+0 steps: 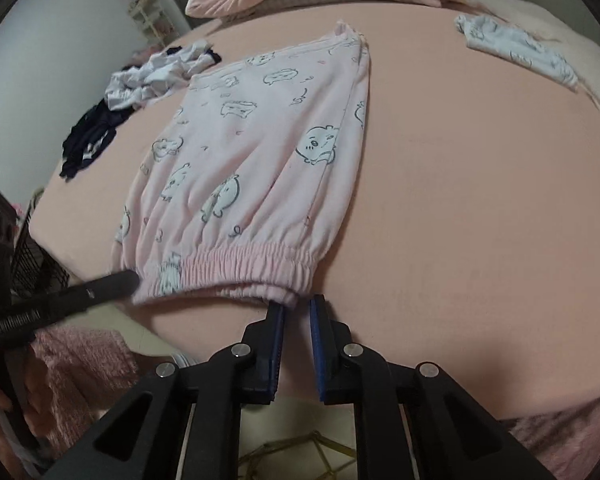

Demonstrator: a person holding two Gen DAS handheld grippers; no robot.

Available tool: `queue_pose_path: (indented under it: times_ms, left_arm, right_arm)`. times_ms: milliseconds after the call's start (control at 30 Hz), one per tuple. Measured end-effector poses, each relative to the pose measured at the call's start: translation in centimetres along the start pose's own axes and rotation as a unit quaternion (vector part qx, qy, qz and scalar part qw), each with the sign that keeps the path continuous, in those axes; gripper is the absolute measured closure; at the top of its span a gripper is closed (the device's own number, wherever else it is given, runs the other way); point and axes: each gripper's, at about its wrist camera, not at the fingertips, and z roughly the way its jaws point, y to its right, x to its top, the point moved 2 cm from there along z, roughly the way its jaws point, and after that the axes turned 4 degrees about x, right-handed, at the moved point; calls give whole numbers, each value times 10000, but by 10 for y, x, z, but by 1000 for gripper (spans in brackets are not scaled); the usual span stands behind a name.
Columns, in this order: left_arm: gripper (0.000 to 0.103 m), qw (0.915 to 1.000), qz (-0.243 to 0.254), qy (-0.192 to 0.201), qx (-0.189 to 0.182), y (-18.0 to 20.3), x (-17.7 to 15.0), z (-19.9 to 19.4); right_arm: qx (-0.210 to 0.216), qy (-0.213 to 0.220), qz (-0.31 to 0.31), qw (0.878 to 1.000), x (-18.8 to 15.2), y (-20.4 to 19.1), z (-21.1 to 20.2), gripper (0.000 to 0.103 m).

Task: Fold clothes

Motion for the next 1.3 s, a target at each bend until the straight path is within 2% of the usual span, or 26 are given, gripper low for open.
queue_pose_path:
  times_ms: [33, 133, 200, 267, 367, 433, 533, 700, 733, 767, 800, 833, 900, 967, 1033, 1133, 1200, 1267, 1300]
  left_arm:
    - [90, 10000, -59, -21, 68, -3, 1, -4]
    - [89, 9989, -4, 263, 386, -4, 7, -23]
    - [89, 9979, 202, 454, 413, 4, 16, -29]
    - [89, 9969, 409, 574, 339, 16, 23, -30]
    - [89, 9946, 774, 647, 257, 35, 33, -21]
    - [89, 9922, 1055, 428, 517, 40, 39, 4]
    - [89, 9889, 1181, 14, 897, 34, 39, 33]
    - [89, 9889, 968, 69, 1121, 6, 30, 21]
    - [88, 9846, 1016, 119, 1417, 2, 31, 20]
    - [88, 9816, 1029, 250, 1588, -3, 33, 16]
    - [88, 9839, 920, 362, 1490, -6, 35, 11]
    - [88, 9888, 692, 512, 1221, -10, 38, 4]
    - [88, 9921, 569, 765, 819, -9, 44, -4]
    - [88, 9894, 938, 904, 635, 8, 49, 0]
    - [88, 9878, 1232, 831, 474, 26, 52, 14]
    - [88, 9853, 1553, 688, 174, 49, 53, 35]
    - [88, 9796, 1867, 572, 475, 62, 50, 48]
    - [88, 9701, 2177, 346, 1014, 63, 45, 61]
    - [88, 9709, 2130, 272, 1058, 60, 45, 56]
  right_arm:
    - [-167, -100, -133, 9997, 2, 0, -3, 92]
    - [-699, -414, -551, 9952, 10, -1, -12, 91]
    - [-972, -156, -861, 9914, 22, -6, -27, 90]
    - [-781, 76, -978, 9921, 34, -15, -33, 90]
    - [-170, 255, -829, 9961, 48, -26, -24, 90]
    - [16, 206, -813, 9965, 54, -31, -7, 90]
    - [-350, -185, -1018, 9940, 52, -29, 23, 90]
    - [-287, -95, -808, 9963, 38, -5, 14, 93]
    - [-277, -88, -766, 9966, 36, -1, 10, 94]
    - [-306, -106, -704, 9970, 35, 3, 8, 84]
    - [-277, -64, -618, 9977, 37, 5, 4, 80]
    - [-243, -17, -529, 9983, 40, 6, 0, 80]
    - [-90, 172, -376, 9991, 46, 7, -10, 78]
    - [-48, 335, -466, 9983, 56, 2, -13, 77]
    - [-134, 328, -722, 9968, 67, -8, -4, 77]
    - [-132, 63, -1101, 9938, 69, -23, 23, 77]
    - [-301, -129, -1385, 9898, 65, -32, 42, 77]
    - [-454, -131, -1450, 9883, 61, -34, 44, 77]
    - [-530, -129, -1477, 9875, 58, -35, 45, 77]
